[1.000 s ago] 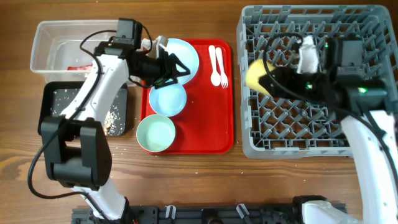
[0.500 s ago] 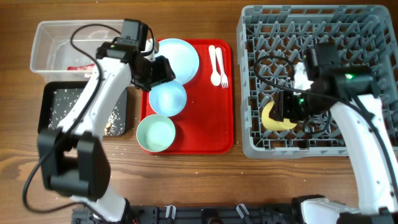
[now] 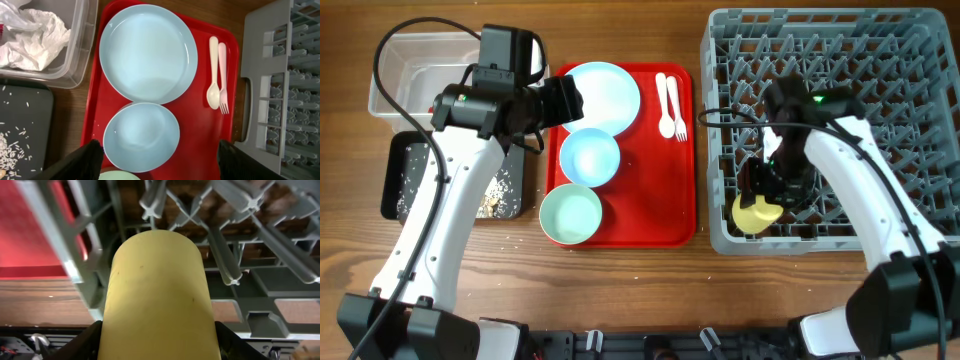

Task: Sort waste into correct bins and load items into the dishwasher rack
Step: 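Lower the yellow cup into the dish rack and release with right gripper, then reach the right gripper to the light-blue bowl and grasp it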

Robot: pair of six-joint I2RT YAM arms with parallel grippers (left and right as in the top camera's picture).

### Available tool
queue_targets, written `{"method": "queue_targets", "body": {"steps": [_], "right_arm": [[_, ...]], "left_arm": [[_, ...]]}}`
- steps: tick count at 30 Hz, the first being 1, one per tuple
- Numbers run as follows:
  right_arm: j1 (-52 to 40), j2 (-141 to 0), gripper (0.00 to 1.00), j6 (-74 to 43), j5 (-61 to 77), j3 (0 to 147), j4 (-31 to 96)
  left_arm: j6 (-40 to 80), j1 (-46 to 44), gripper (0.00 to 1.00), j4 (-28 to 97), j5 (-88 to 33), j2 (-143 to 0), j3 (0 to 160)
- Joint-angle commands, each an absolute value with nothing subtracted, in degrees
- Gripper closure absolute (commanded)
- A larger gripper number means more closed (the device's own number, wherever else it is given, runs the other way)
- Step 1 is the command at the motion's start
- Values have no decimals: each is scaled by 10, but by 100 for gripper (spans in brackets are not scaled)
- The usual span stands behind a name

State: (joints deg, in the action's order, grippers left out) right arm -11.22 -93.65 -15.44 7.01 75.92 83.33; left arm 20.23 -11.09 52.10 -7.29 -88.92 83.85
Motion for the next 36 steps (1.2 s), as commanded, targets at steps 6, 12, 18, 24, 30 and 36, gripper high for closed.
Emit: {"method": "queue_targets", "body": {"steps": [6,12,18,24,30,36], "right_arm": [[-114,-952,23,-167,55,754,806],[-114,-949,23,-167,65,789,784],[-116,-948,23,-164,93,908,775],[-153,-953,26,-177,170,947,630],[-225,-1001,33,-228,151,939,513],[-284,-1082,40,-245,149,939,447]], "left_arm": [[197,-111,18,524,-50,-882,849],[197,-111,16,526,-47,-883,849],[197,-110,12,522,-33,-883,849],[218,-86,10,514,-33,-883,849],[234,-32,5,538,-46,-881,849],[234,-3,4,577,-46,-881,849]]}}
